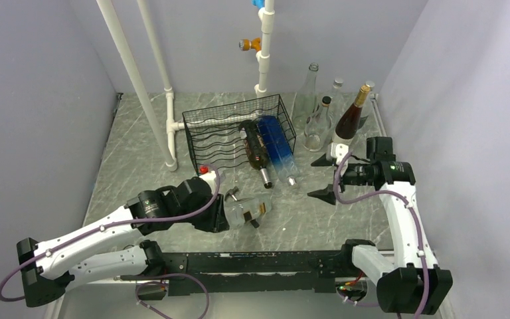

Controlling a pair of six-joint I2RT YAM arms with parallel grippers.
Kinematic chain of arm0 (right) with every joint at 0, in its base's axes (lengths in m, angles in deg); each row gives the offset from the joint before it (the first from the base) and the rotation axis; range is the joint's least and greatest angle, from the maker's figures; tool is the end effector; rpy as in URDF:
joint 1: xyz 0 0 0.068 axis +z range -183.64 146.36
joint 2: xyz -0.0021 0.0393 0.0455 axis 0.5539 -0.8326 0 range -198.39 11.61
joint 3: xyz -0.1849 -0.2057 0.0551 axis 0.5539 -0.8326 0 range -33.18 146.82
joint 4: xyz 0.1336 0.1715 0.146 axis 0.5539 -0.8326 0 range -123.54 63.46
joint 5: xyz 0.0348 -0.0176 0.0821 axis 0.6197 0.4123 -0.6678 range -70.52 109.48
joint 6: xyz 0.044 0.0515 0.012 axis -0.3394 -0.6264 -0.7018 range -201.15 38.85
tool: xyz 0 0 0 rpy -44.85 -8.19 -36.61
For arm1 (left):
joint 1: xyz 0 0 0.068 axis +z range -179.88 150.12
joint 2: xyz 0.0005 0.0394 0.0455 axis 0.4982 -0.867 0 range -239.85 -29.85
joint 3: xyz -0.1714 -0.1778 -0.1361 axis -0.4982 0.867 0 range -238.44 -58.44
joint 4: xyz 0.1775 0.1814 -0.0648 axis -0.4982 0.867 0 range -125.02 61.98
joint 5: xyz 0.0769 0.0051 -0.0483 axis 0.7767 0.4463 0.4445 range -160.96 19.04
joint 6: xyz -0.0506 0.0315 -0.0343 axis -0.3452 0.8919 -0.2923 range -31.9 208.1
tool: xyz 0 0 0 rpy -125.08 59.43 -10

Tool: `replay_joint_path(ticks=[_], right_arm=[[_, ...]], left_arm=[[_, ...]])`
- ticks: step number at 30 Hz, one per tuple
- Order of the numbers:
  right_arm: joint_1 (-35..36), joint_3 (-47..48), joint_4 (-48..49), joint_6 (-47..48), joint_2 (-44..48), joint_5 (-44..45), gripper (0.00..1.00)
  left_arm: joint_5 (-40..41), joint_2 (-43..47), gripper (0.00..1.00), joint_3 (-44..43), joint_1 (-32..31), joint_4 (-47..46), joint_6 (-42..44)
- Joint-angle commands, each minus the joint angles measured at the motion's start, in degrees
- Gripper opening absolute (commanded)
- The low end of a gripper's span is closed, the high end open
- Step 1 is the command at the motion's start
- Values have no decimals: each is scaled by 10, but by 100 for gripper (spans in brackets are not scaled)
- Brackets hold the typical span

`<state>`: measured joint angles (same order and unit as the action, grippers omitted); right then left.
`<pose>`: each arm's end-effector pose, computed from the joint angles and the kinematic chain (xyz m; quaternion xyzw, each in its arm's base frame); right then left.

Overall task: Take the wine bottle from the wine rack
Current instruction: Pick up the wine bottle from the wine rack.

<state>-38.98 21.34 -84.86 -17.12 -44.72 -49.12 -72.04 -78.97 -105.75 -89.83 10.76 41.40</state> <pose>0.1668 0.0363 0.3116 -0.5177 0.6247 0.3266 0.4849 0.0872 -0.1527 0.2768 0.1109 0.9256 -0.2954 0.2090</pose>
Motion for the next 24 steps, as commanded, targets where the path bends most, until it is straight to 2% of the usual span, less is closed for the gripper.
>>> replay_joint_path(ticks=[1, 3, 14, 24], right_arm=[[45, 25, -110, 200, -4, -13, 100], [69, 15, -108, 229, 2, -24, 100], [169, -28, 35, 102, 25, 16, 100], [203, -54, 66, 52, 46, 15, 100]], left_arm=[[-48, -4, 0, -54, -3, -41, 17], [-56, -9, 0, -62, -3, -39, 20], [-100, -85, 0, -113, -3, -65, 23], [-133, -172, 0, -173, -3, -100, 6]])
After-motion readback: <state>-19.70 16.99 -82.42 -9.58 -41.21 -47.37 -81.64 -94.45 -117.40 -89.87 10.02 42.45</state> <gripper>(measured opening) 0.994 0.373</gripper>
